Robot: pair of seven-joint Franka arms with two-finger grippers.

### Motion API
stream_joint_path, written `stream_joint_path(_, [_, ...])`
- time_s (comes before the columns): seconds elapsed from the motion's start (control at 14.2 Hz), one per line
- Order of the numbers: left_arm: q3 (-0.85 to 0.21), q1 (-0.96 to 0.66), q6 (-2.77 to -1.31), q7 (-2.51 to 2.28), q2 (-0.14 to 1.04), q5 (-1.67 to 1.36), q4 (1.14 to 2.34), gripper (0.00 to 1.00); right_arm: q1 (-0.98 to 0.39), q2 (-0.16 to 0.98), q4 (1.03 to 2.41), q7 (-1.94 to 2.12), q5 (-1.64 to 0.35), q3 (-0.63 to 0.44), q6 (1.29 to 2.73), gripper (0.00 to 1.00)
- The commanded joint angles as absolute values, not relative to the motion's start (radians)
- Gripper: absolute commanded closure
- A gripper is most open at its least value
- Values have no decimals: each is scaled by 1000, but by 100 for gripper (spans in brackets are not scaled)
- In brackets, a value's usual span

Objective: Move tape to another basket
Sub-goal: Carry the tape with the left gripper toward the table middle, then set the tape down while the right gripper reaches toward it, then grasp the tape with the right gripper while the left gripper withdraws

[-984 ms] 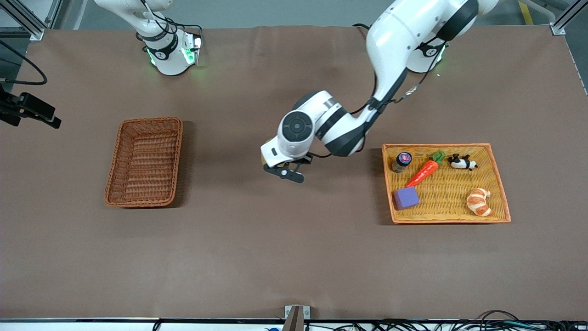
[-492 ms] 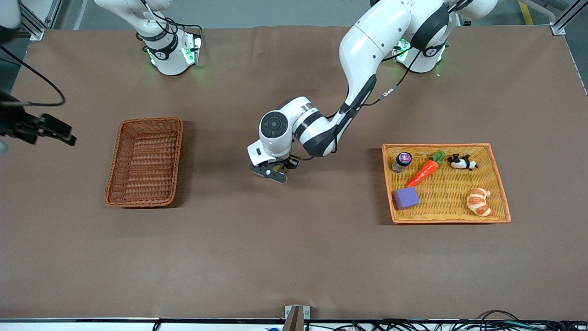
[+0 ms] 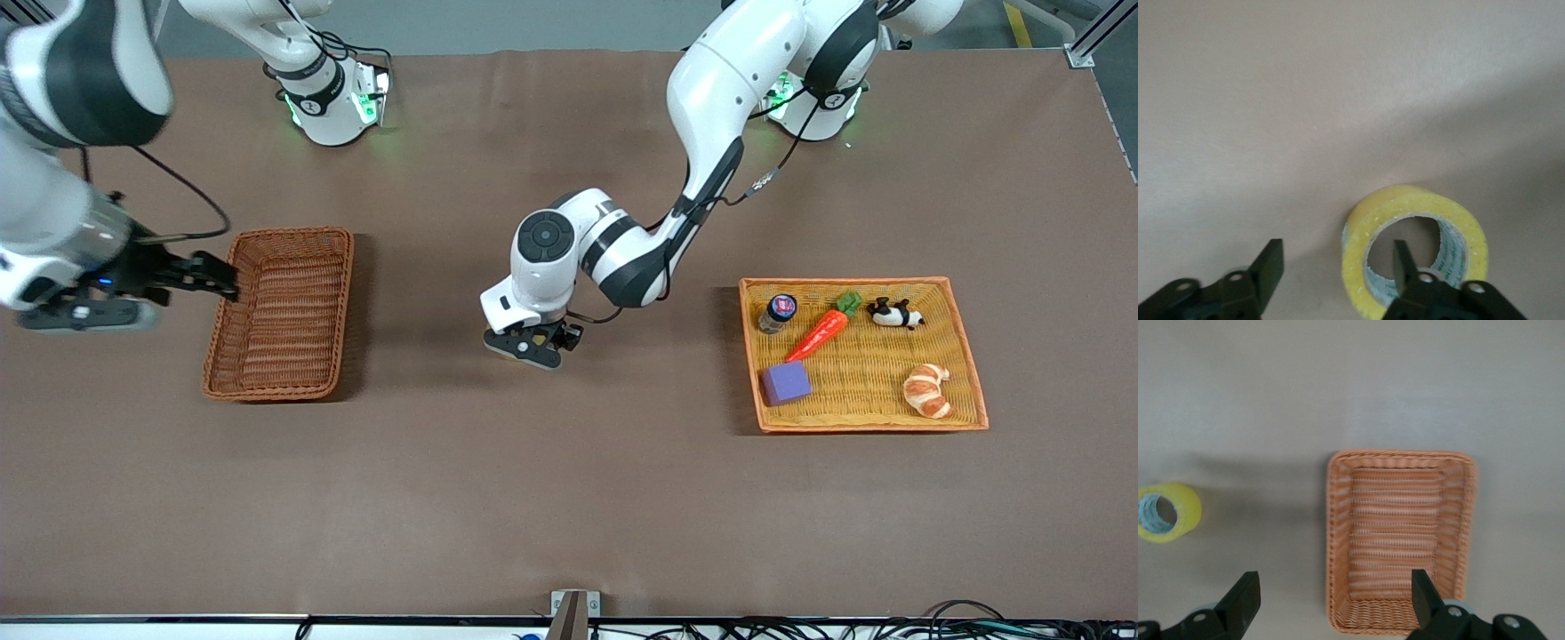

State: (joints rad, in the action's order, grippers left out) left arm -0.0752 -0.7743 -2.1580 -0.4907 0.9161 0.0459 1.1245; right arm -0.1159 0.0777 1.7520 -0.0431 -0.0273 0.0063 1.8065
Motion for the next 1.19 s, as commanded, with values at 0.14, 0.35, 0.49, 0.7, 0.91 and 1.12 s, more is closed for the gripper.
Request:
stream_joint_path(0.14, [-75,-645,-1980,-491,672,46,1234,0,-300,104,1874,-226,-29,2,1969,0])
stream_joint_path(0.35, [-84,-517,-1996,-471,464,45,1415,0,-452,208,1875,-403,-29,0,2060,0])
stream_joint_path(0.49, [-86,-438,-2003,-451,344,44,1504,0,-544,277,1873,-529,-23,0,2149,0])
stream_joint_path(0.7, [-86,-333,-1996,-378,224,43,1578,0,-630,385,1873,-574,-17,-2,2271,0])
stream_joint_path(0.91, [-86,-255,-1973,-325,128,41,1617,0,-644,463,1871,-575,-3,-3,2338,0])
stream_joint_path(1.12, [-84,-186,-1869,-234,52,26,1609,0,-655,511,1870,-577,14,-6,2367,0])
